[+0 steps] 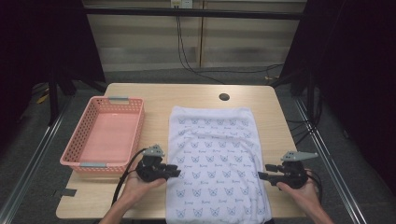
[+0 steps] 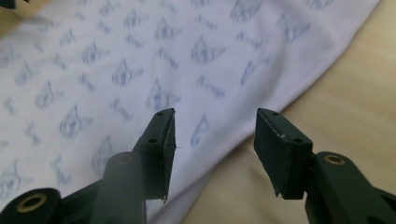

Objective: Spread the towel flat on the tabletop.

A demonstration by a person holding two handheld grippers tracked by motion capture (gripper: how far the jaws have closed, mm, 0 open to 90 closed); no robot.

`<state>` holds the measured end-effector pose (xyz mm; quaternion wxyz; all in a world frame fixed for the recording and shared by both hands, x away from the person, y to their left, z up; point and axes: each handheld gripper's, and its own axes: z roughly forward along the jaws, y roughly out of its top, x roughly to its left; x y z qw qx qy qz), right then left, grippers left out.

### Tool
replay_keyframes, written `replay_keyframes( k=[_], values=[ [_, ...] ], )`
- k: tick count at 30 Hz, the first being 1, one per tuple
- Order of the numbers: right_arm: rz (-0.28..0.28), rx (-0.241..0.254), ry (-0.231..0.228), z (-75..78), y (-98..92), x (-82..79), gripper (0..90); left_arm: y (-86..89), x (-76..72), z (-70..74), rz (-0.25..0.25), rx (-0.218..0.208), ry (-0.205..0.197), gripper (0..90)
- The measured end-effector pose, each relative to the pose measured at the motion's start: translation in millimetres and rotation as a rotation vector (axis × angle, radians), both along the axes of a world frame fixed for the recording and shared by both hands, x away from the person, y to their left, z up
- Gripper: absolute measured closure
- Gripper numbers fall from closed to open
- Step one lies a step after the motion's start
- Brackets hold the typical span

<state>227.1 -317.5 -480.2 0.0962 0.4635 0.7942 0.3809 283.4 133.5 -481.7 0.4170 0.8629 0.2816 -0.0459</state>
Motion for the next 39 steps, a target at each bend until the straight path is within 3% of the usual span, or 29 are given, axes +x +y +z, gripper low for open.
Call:
replay_keyframes(
  k=[2,3,5,6,7,8,9,11,16,20,22,24,26,28,29,30,32,35,38,39],
  values=[
    [0.014,0.011,0.021,-3.9,1.0,-6.8,46.6,-2.7,-11.3,-1.2,-0.032,0.001,0.016,69.4],
    [0.017,-0.007,0.036,-5.6,2.6,-9.2,46.2,-4.3,-16.5,-2.9,-0.055,0.002,0.021,69.1],
    [0.031,-0.041,0.051,-8.2,6.0,-11.0,51.4,-9.5,-25.2,-7.9,-0.088,0.052,0.020,68.1],
    [0.026,-0.066,0.064,-9.9,7.6,-11.7,62.8,-11.5,-27.7,-10.5,-0.103,0.077,0.019,67.7],
    [0.027,-0.086,0.058,-11.3,7.0,-11.9,70.5,-11.6,-29.2,-13.0,-0.098,0.063,0.008,67.4],
    [0.016,-0.074,0.059,-10.5,4.9,-12.2,79.4,-10.0,-28.7,-12.4,-0.094,0.073,0.017,67.9],
    [0.013,-0.063,0.051,-8.1,2.1,-13.3,85.0,-8.2,-27.8,-12.2,-0.092,0.086,0.005,70.0],
    [-0.020,-0.053,0.031,-4.9,-4.7,-17.0,88.0,-5.3,-27.0,-13.1,-0.085,0.073,0.007,73.0],
    [-0.083,-0.036,0.053,-7.2,-31.0,-26.5,87.9,-4.6,-26.4,-13.1,-0.061,0.086,-0.008,76.6],
    [-0.084,-0.053,0.066,-5.9,-34.4,-33.0,86.6,-4.0,-28.0,-13.2,-0.063,0.088,-0.014,76.4],
    [-0.074,-0.053,0.064,-6.0,-33.6,-33.6,80.0,-1.6,-30.9,-12.4,-0.072,0.113,-0.028,82.6],
    [-0.077,-0.047,0.051,-5.6,-33.6,-33.5,68.7,3.7,-32.7,-12.8,-0.080,0.105,-0.002,89.1],
    [-0.074,-0.014,0.000,-0.9,-33.1,-31.4,59.9,6.4,-35.0,-11.3,-0.094,0.116,0.011,90.0],
    [-0.066,-0.008,-0.014,1.6,-29.2,-28.9,56.5,8.3,-36.3,-11.5,-0.104,0.105,0.014,90.0],
    [-0.050,-0.006,-0.023,2.3,-26.0,-27.2,55.7,8.0,-36.1,-10.8,-0.081,0.099,0.013,87.4],
    [-0.042,-0.011,-0.032,2.8,-22.3,-24.7,54.8,8.6,-32.8,-9.5,-0.065,0.087,0.014,76.1],
    [-0.021,-0.011,-0.043,3.3,-15.2,-14.2,53.9,7.2,-23.2,-5.3,-0.023,0.069,-0.004,65.0],
    [-0.006,-0.007,-0.056,3.6,-5.2,6.0,51.8,1.9,0.9,0.5,0.048,0.035,-0.028,60.7],
    [0.008,-0.015,-0.047,-0.5,1.8,27.4,48.0,-2.1,22.2,0.7,0.084,0.018,-0.038,60.8],
    [0.007,-0.015,-0.048,-3.0,3.6,34.5,47.7,-4.0,28.4,-0.3,0.092,0.021,-0.060,60.1]
  ],
)
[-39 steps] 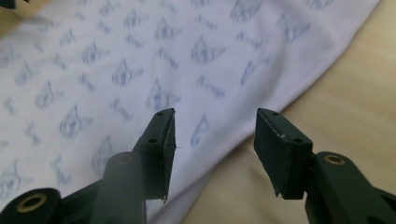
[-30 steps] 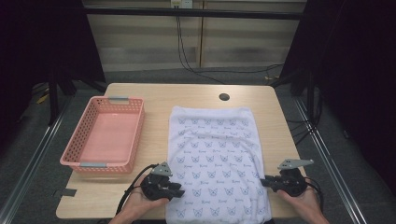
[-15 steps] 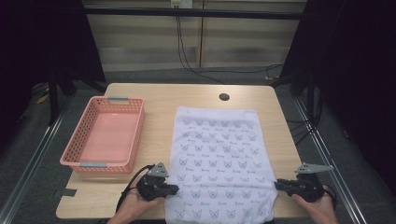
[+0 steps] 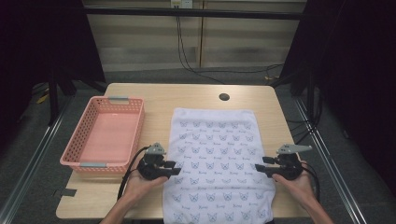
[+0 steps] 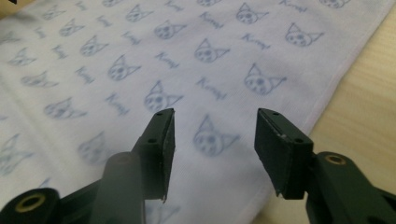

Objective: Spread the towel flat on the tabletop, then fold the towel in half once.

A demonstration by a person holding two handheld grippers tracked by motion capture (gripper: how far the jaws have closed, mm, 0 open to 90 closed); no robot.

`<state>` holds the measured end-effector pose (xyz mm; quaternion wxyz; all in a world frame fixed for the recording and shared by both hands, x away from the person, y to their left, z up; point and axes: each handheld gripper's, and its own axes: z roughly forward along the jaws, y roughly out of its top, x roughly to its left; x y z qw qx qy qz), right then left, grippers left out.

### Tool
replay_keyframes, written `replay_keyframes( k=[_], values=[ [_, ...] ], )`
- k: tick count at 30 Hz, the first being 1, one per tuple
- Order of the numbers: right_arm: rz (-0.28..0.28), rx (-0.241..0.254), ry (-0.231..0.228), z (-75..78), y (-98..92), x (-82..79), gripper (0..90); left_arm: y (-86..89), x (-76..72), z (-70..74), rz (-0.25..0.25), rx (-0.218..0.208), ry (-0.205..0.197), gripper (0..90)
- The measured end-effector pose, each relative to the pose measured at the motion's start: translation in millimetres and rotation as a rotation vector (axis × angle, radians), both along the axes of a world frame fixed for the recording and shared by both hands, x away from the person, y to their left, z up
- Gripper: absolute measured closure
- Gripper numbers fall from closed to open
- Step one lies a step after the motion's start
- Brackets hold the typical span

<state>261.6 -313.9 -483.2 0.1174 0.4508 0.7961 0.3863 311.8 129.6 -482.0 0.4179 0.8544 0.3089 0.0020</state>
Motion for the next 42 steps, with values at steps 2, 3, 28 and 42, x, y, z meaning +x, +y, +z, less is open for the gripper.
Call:
replay_keyframes(
  k=[2,3,28,42],
  values=[
    [0.007,-0.018,0.008,-4.8,4.2,12.1,46.2,-2.8,10.6,-4.1,0.016,0.021,-0.004,58.2],
    [0.007,-0.033,0.005,-7.3,6.2,16.6,46.0,-3.5,14.1,-6.9,0.026,0.028,-0.013,56.9],
    [0.023,-0.064,-0.022,7.7,-6.0,-16.4,58.8,-5.1,4.7,8.2,-0.023,-0.008,-0.003,69.4],
    [-0.135,-0.106,-0.020,-17.3,-22.0,121.4,43.5,-22.4,106.3,0.6,0.157,0.005,-0.014,58.7]
  ],
)
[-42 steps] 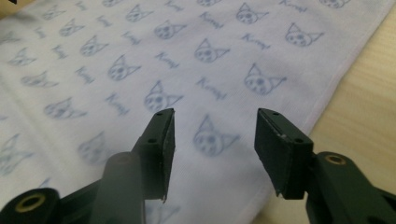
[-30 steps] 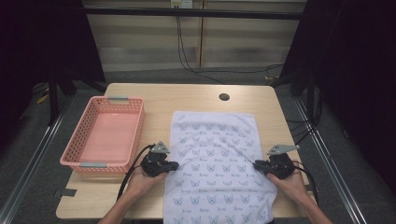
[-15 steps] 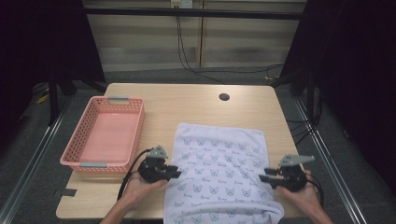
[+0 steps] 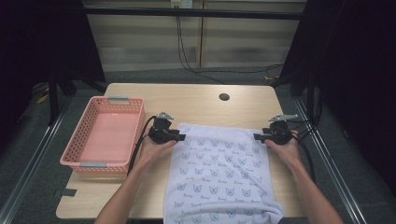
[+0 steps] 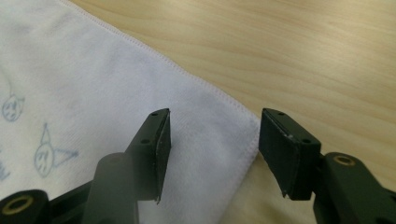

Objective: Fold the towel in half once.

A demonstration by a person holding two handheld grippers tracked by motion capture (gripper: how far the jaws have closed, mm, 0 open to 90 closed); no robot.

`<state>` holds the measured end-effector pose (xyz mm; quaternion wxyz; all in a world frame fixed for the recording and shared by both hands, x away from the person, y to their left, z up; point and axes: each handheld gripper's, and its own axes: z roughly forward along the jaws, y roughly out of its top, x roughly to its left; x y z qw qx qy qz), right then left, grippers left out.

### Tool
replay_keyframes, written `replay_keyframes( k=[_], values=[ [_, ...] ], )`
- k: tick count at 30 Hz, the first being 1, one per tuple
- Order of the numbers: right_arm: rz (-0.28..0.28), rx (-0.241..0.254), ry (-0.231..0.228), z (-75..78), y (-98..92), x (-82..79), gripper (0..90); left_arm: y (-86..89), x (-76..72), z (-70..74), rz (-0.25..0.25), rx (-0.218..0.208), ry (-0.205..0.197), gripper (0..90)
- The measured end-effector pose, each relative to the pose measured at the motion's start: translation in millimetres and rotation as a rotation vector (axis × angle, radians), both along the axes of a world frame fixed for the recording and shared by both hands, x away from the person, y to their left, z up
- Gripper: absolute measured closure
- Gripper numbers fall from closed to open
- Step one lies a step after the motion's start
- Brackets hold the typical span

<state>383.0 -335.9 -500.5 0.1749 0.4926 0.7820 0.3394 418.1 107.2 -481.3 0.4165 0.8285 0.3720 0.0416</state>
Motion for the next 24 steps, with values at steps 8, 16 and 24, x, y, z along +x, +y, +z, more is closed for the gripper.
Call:
replay_keyframes(
  k=[8,16,24],
  values=[
    [-0.013,-0.025,-0.004,-5.9,1.7,2.2,50.0,4.3,19.3,-13.1,0.074,-0.018,0.036,49.2],
    [0.045,0.066,0.021,-5.7,4.5,2.8,85.3,-0.4,27.7,-25.0,0.072,-0.007,0.031,42.5],
    [0.045,0.153,0.003,4.9,1.8,2.9,86.0,-17.6,24.8,-26.1,-0.023,0.003,0.059,85.8]
  ],
)
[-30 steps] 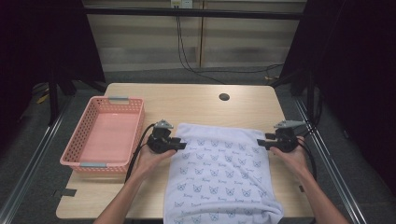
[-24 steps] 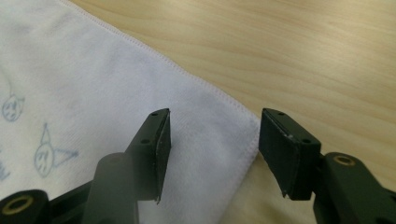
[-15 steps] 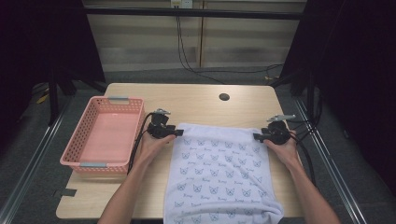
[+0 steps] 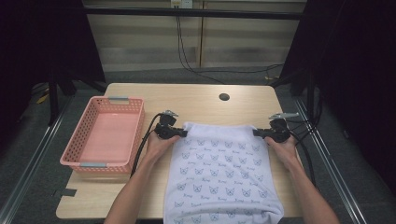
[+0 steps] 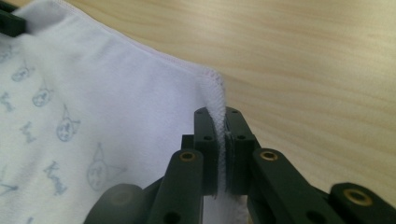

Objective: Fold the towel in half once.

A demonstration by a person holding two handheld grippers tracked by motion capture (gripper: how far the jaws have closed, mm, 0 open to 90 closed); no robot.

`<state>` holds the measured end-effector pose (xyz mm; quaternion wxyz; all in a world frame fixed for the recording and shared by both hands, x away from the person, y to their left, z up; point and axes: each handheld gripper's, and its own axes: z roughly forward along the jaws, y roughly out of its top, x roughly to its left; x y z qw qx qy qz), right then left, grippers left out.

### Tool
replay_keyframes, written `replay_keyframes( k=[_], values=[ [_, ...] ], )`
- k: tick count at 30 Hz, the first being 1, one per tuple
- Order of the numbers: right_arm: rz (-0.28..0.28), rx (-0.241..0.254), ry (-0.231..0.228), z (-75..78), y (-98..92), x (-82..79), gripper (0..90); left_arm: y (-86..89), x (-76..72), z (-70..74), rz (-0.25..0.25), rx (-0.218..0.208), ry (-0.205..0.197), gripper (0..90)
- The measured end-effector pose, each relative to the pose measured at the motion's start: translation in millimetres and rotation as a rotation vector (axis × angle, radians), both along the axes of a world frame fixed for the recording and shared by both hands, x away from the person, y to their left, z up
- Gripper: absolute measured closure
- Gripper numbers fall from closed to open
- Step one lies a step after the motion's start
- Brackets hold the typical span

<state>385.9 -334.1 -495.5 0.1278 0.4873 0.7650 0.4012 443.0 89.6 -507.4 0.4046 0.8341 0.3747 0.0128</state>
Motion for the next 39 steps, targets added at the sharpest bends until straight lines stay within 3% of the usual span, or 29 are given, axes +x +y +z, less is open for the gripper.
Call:
replay_keyframes(
  k=[2,5,12,18,20,22,24,28,32,36,37,39],
  values=[
    [-0.002,0.030,-0.022,6.8,-1.6,-0.2,86.1,2.6,-0.3,2.0,0.001,-0.002,0.011,86.8],
    [0.007,0.060,-0.046,19.1,-2.8,0.3,86.2,8.3,-2.7,14.5,0.012,-0.066,-0.017,87.0],
    [-0.014,0.114,-0.119,60.1,-9.9,8.8,86.3,21.6,3.2,74.3,0.046,-0.141,-0.138,87.1],
    [-0.032,0.139,-0.194,102.5,-10.7,21.7,86.4,31.6,12.3,123.5,0.069,-0.178,-0.221,87.2],
    [-0.041,0.154,-0.218,117.9,-10.1,26.4,86.5,34.0,13.3,136.1,0.071,-0.190,-0.245,87.1],
    [-0.041,0.179,-0.249,130.6,-9.2,28.5,86.5,35.9,10.3,145.6,0.071,-0.229,-0.265,87.1],
    [-0.025,0.204,-0.268,136.2,-7.3,25.0,86.5,36.5,3.3,145.9,0.049,-0.228,-0.271,87.1],
    [0.031,0.206,-0.234,125.2,-0.6,1.3,86.6,39.9,-25.1,130.7,-0.001,-0.200,-0.260,87.0],
    [0.086,0.246,-0.207,110.4,0.7,-39.6,86.7,49.0,-55.7,119.5,-0.033,-0.236,-0.237,87.0],
    [0.146,0.201,-0.157,95.7,2.9,-82.1,86.6,57.1,-93.5,105.7,-0.075,-0.211,-0.220,87.0],
    [0.161,0.198,-0.141,91.4,3.8,-93.2,86.6,60.0,-102.1,100.2,-0.083,-0.217,-0.204,86.9],
    [0.191,0.177,-0.101,80.4,5.8,-116.5,86.6,63.7,-118.7,86.7,-0.094,-0.189,-0.177,86.9]
  ],
)
